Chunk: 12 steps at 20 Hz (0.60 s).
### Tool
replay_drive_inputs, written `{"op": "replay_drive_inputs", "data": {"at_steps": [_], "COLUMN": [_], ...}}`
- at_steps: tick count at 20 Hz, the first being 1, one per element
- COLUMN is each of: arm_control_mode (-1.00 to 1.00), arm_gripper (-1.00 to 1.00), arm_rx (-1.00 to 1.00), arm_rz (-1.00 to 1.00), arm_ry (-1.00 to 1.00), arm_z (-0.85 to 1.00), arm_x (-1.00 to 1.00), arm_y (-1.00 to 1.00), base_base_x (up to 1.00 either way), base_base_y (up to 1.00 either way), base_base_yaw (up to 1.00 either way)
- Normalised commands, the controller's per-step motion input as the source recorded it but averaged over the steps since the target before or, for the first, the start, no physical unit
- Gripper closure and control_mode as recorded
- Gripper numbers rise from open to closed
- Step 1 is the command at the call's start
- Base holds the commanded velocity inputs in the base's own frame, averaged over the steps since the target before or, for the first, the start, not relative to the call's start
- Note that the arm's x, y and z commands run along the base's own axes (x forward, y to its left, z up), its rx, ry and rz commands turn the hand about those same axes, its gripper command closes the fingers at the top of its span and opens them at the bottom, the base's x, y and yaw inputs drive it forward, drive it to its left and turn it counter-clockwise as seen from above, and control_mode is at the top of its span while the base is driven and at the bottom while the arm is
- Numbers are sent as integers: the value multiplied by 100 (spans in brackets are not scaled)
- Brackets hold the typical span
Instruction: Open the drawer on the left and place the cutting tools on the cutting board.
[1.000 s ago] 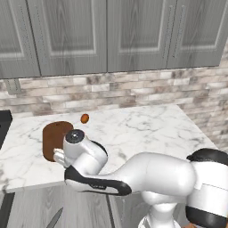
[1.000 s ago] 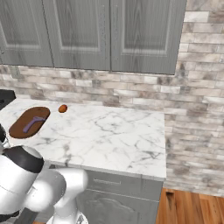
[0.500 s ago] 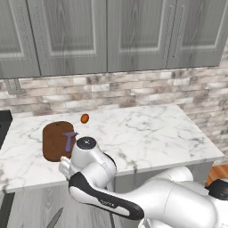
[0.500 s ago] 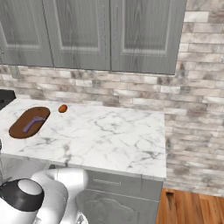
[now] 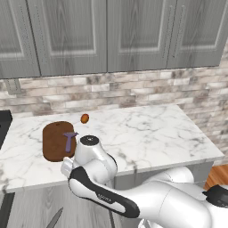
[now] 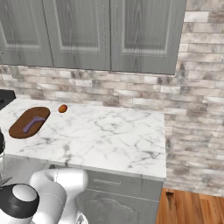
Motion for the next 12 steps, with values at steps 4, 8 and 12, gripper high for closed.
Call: {"op": "replay_drive_inputs", "data": {"at_steps": [4,8,12], "arm_control_mode": [-100,-100,-100], "arm_gripper": [-100,-100,-100], "arm_rx": [-5,-2,0], "arm_rz": [10,21,29], "arm_ry": [0,0,4], "arm_z": [-14,-21,-22], "arm_x": [0,0,0], "arm_y": [8,23,47], "base_base_x": [0,0,0], "base_base_y": [0,0,0], "base_base_yaw": [0,0,0]}}
